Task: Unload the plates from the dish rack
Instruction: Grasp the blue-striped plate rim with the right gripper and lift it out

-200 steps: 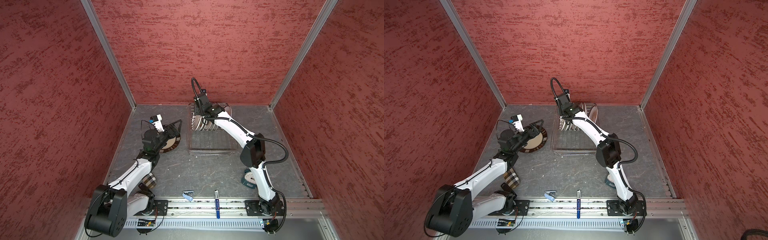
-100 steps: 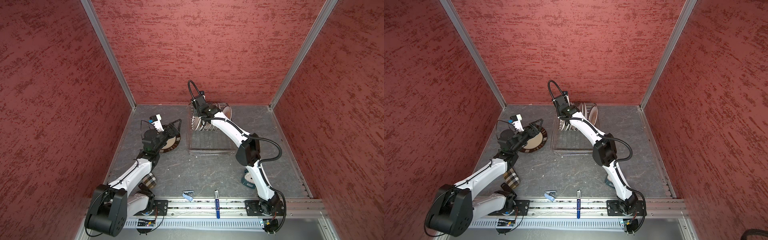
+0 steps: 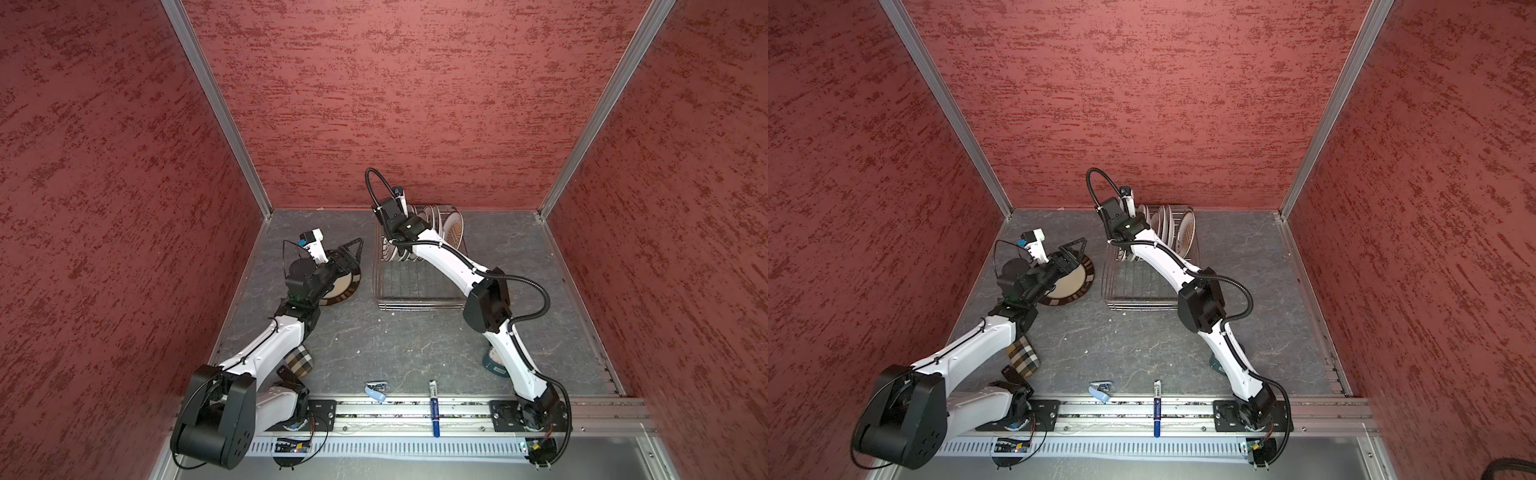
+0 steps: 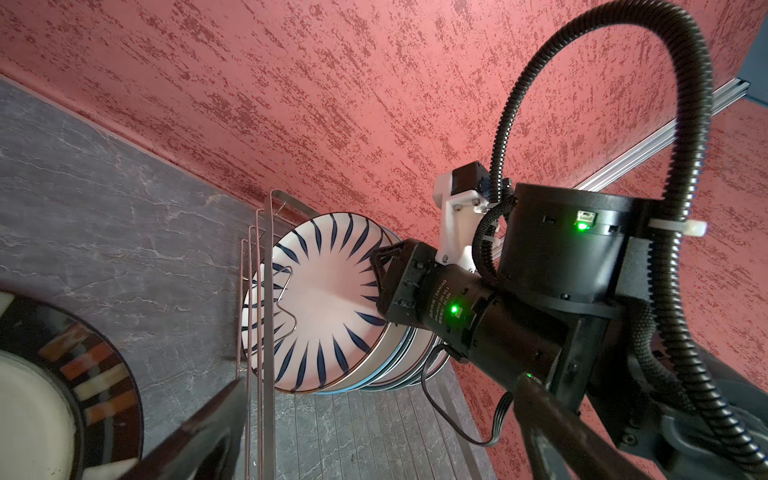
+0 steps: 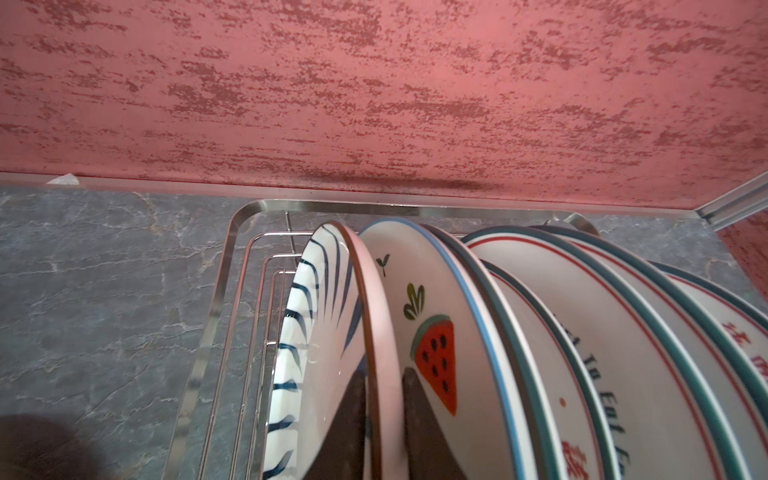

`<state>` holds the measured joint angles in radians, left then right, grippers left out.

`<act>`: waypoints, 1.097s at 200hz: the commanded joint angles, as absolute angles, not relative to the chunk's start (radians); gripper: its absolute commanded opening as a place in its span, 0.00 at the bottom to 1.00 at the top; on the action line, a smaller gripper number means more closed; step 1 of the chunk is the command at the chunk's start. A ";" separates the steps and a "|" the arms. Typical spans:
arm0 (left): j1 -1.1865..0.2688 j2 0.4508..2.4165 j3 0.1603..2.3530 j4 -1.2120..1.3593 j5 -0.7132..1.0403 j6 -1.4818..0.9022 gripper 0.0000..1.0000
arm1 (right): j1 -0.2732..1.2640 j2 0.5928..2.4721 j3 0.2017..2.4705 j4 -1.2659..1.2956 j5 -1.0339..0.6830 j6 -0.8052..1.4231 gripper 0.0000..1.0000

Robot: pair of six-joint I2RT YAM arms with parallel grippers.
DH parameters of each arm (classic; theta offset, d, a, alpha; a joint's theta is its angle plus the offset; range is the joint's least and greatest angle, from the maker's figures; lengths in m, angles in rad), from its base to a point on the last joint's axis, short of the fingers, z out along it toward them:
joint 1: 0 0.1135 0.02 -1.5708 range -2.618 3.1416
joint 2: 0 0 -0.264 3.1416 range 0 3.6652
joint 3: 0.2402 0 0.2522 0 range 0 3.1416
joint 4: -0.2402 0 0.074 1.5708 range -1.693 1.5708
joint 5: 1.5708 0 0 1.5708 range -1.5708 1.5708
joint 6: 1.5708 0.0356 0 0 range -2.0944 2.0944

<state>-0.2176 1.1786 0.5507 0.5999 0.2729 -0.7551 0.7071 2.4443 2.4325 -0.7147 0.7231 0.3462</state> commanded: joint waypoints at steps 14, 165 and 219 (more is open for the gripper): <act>-0.212 1.192 0.548 0.623 0.256 -0.757 0.99 | 0.732 2.456 2.474 -0.640 0.834 0.282 0.14; -0.207 1.261 0.562 0.652 0.265 -0.765 0.99 | 0.788 2.336 2.476 -0.513 1.023 0.083 0.12; -0.183 1.235 0.537 0.665 0.266 -0.785 0.99 | 0.804 2.202 2.303 -0.410 0.977 0.087 0.12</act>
<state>-0.1959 1.2518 0.5507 0.6296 0.2638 -0.7723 0.7967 2.3520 2.3306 -0.5575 0.9306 0.0925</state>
